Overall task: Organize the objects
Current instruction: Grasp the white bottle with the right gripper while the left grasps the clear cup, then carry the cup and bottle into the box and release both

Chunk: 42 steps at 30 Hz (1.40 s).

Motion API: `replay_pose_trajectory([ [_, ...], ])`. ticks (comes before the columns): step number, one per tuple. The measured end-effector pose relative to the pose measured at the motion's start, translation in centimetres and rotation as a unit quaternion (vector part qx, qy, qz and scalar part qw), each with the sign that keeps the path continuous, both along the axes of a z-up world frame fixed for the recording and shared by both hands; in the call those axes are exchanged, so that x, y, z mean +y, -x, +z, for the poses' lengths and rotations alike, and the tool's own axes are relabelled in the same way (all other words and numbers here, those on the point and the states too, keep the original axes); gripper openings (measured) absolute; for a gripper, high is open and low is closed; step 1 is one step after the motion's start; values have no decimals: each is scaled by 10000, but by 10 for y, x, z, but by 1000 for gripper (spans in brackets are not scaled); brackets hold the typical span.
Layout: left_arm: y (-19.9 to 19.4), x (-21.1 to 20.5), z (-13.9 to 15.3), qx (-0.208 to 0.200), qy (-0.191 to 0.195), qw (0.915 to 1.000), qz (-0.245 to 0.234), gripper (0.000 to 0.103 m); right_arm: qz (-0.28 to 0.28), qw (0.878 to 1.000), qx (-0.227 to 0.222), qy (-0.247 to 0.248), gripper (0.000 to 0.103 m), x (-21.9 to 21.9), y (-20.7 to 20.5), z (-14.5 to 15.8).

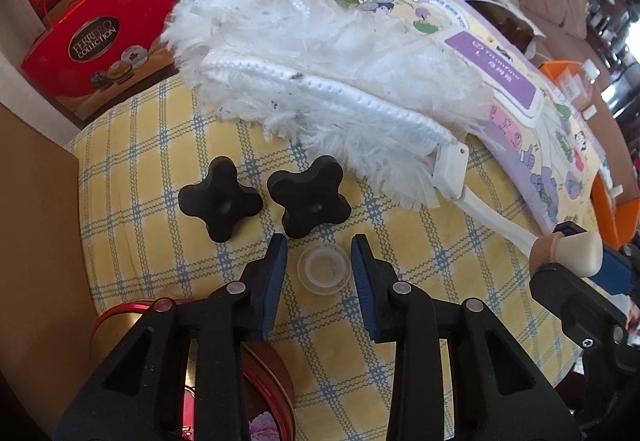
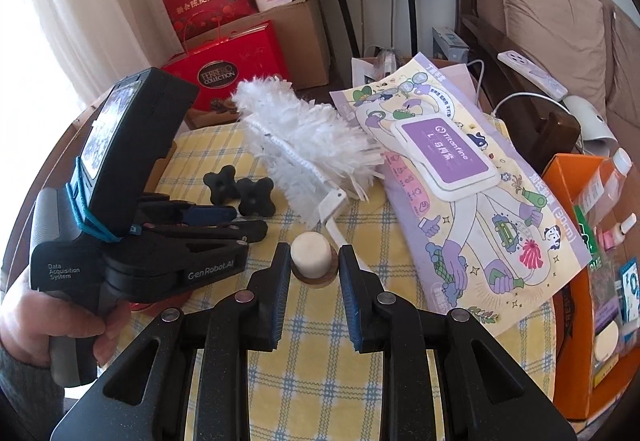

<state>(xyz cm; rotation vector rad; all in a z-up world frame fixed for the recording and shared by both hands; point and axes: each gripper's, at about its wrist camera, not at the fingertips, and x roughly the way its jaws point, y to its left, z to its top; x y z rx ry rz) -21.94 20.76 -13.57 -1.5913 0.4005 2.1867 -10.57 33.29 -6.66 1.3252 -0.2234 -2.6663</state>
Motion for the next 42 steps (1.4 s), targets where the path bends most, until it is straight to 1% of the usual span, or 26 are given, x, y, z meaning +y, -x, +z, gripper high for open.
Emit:
replay_pose_trajectory([
  [2, -1, 2, -1, 37, 29, 10000, -27, 30, 6, 10000, -9, 7, 24, 0, 0, -1],
  [4, -1, 1, -1, 55, -42, 10000, -10, 24, 16, 10000, 2, 14, 24, -1, -1, 0],
  [7, -3, -2, 0, 101, -106, 9999, 0, 24, 23, 10000, 3, 13, 24, -2, -2, 0],
  [10, -5, -7, 7, 92, -301, 9995, 59, 24, 28, 10000, 27, -7, 24, -3, -3, 3],
  [19, -23, -24, 53, 419, -809, 9957, 174, 24, 37, 9997, 229, -75, 24, -9, -7, 23],
  [25, -41, -45, 89, 791, -1090, 9904, 314, 24, 39, 9989, 428, -164, 24, -16, -10, 46],
  [32, -54, -69, 120, 1186, -1289, 9828, 587, 24, 19, 9980, 595, -230, 24, -26, -15, 71],
  [35, -61, -80, 132, 1400, -1363, 9784, 677, 24, 11, 9980, 587, -212, 24, -32, -16, 78],
  [42, -75, -100, 147, 1627, -1427, 9727, 840, 24, 79, 9979, 629, -160, 24, -50, -17, 93],
])
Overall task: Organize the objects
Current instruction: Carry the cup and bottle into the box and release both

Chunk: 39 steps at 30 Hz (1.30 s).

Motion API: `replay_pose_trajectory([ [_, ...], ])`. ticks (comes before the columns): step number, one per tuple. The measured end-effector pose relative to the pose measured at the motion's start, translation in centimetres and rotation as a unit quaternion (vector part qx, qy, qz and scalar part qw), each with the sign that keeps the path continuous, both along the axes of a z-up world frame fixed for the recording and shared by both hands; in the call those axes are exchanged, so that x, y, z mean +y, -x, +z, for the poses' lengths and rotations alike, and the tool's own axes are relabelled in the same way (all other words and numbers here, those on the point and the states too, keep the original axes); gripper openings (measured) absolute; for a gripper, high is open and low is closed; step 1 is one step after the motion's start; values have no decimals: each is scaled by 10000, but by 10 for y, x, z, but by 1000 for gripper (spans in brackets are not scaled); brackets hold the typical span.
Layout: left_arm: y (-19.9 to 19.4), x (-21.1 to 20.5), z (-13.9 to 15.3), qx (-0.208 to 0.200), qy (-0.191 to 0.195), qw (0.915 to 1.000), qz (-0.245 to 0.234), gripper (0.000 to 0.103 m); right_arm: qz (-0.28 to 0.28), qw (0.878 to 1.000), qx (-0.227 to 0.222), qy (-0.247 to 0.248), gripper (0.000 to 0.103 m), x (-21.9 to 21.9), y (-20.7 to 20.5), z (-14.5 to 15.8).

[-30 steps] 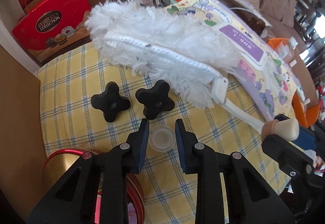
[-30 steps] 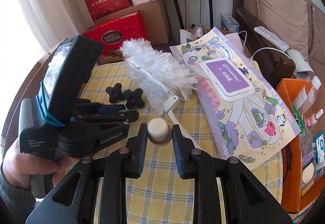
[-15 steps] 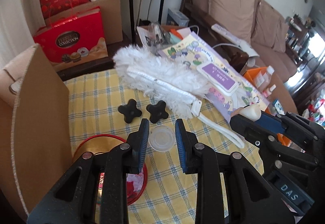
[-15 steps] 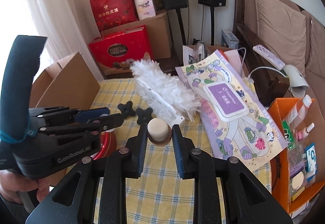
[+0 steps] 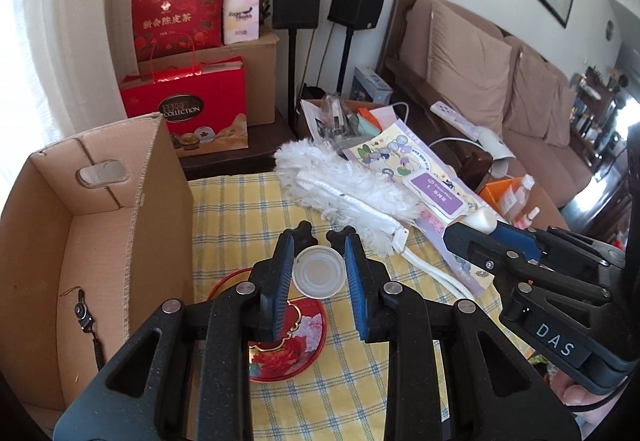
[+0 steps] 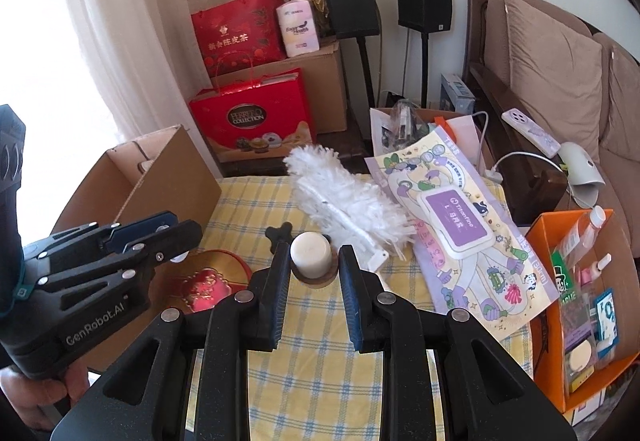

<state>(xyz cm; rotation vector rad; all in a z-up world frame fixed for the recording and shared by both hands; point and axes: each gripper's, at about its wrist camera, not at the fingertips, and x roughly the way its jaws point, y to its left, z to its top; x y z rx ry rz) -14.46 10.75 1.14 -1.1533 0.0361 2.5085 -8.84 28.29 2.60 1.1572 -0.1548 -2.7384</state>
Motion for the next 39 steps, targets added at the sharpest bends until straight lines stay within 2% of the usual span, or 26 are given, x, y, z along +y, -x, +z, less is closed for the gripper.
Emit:
replay_pose_trajectory([
  [9, -10, -34, 17, 185, 12, 9995, 265, 24, 254, 9996, 136, -50, 24, -37, -3, 14],
  [20, -17, -85, 22, 241, 2, 9977, 637, 24, 626, 9979, 142, -118, 24, -87, 0, 17],
  [39, -14, -175, 10, 61, 32, 9920, 1259, 24, 1322, 9908, 209, -224, 24, -179, 6, 18],
])
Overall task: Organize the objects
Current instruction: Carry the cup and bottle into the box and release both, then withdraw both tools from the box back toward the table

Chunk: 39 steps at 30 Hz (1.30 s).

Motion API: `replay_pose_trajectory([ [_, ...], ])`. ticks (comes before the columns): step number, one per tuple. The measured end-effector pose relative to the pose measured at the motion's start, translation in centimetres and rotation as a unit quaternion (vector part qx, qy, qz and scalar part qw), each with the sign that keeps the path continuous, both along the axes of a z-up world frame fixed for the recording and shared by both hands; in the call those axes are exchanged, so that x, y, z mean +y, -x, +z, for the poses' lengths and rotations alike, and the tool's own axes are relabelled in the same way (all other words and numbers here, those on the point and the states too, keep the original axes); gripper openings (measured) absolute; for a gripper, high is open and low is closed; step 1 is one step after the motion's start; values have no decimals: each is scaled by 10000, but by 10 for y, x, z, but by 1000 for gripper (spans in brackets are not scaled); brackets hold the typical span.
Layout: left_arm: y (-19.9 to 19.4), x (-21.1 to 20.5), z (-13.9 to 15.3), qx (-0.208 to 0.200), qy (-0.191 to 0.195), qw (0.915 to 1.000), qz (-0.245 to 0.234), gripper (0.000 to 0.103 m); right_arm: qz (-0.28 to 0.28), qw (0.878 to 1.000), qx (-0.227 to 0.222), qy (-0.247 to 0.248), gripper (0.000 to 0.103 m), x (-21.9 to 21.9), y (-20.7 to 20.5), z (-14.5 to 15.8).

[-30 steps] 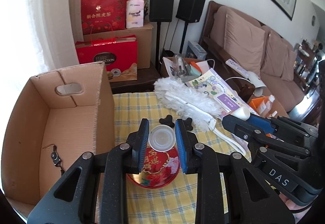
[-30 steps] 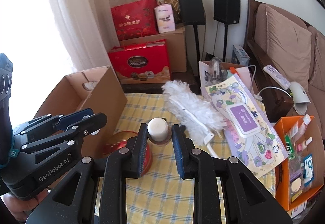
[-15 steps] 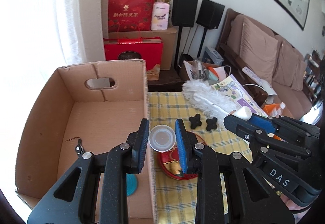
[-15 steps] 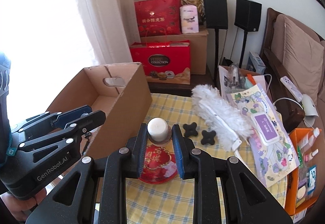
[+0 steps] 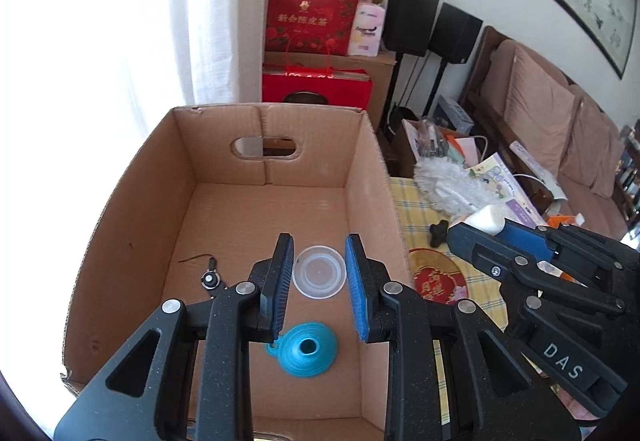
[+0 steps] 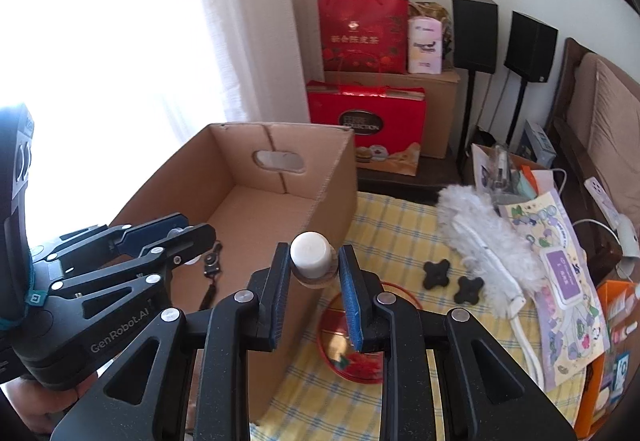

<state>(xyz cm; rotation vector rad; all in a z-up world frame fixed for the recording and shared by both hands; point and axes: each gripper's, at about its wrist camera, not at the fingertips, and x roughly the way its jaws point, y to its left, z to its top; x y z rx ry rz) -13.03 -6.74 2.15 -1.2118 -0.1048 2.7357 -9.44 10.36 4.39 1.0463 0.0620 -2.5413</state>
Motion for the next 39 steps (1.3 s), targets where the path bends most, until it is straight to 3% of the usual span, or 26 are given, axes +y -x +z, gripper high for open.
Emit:
replay_pose_trajectory([
  [11, 3, -32, -24, -271, 4, 9994, 202, 24, 487, 9985, -239, -36, 24, -49, 7, -25],
  [24, 5, -48, -42, -540, -20, 9980, 336, 27, 596, 9977, -322, -95, 27, -64, 8, -39],
  [33, 2, -59, -39, -445, -280, 9974, 500, 63, 468, 9986, -233, -25, 33, -53, 6, -30],
  [39, 4, -60, -34, -398, -553, 9962, 548, 80, 204, 9997, -108, 33, 59, -31, 5, -21],
])
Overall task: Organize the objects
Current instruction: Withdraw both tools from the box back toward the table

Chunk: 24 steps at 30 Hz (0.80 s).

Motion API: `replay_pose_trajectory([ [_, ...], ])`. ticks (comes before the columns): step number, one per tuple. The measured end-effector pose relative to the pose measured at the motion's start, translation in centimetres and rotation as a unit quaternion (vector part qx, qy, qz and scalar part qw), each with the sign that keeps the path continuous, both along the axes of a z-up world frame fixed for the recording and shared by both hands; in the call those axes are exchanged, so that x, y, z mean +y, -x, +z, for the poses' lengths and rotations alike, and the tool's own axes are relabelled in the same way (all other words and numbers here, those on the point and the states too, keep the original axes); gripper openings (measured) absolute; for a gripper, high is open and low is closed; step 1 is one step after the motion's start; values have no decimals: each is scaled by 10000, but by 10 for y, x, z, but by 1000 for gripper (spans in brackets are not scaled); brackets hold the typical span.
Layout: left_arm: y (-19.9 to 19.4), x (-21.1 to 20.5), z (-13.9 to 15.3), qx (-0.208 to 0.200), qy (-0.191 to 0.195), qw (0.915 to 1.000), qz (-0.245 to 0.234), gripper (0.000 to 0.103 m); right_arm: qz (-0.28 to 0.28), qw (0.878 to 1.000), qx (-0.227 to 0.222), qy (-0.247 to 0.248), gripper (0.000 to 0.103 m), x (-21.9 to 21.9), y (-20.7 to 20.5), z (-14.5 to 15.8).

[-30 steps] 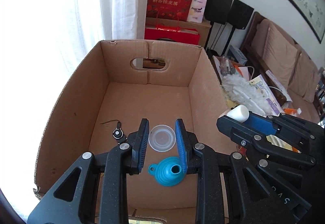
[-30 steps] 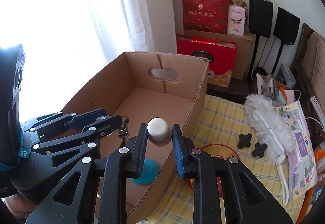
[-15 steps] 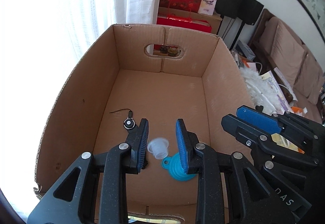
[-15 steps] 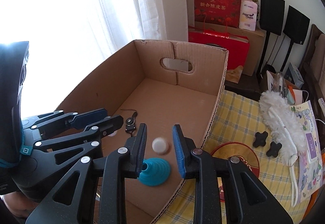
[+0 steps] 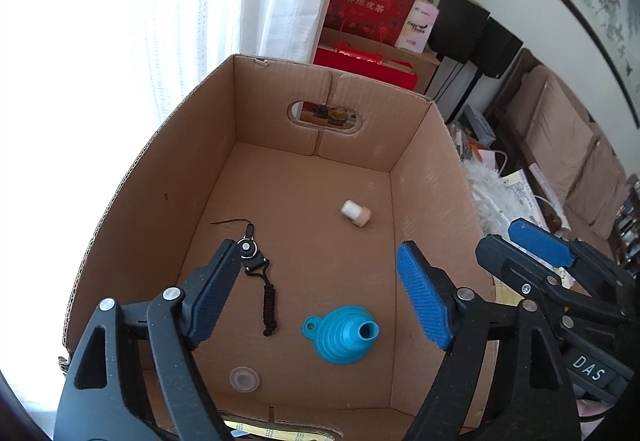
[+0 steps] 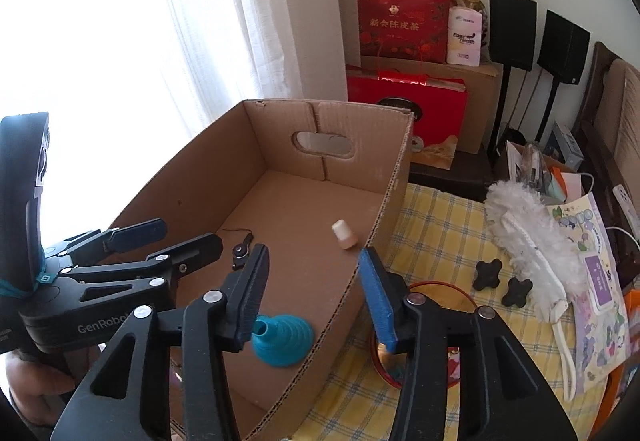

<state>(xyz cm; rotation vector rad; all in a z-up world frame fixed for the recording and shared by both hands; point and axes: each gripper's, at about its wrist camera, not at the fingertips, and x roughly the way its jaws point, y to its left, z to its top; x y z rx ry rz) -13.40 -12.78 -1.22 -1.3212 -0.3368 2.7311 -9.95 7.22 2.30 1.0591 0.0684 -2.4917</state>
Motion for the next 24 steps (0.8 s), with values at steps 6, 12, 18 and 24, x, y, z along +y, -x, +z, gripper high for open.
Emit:
replay_pose_trajectory([
  [6, -1, 14, 5, 110, -41, 9998, -135, 84, -298, 9995, 65, 29, 82, 26, 0, 6],
  [12, -1, 28, 9, 179, -261, 9992, -249, 103, -566, 9984, 61, 72, 89, 52, 0, 9],
  [18, -2, 45, 16, 299, -272, 9985, -378, 103, -819, 9965, 131, -69, 95, 77, -4, 12],
  [24, -7, 68, 23, 455, -203, 9971, -576, 103, -1060, 9940, 220, -167, 102, 105, -10, 16],
])
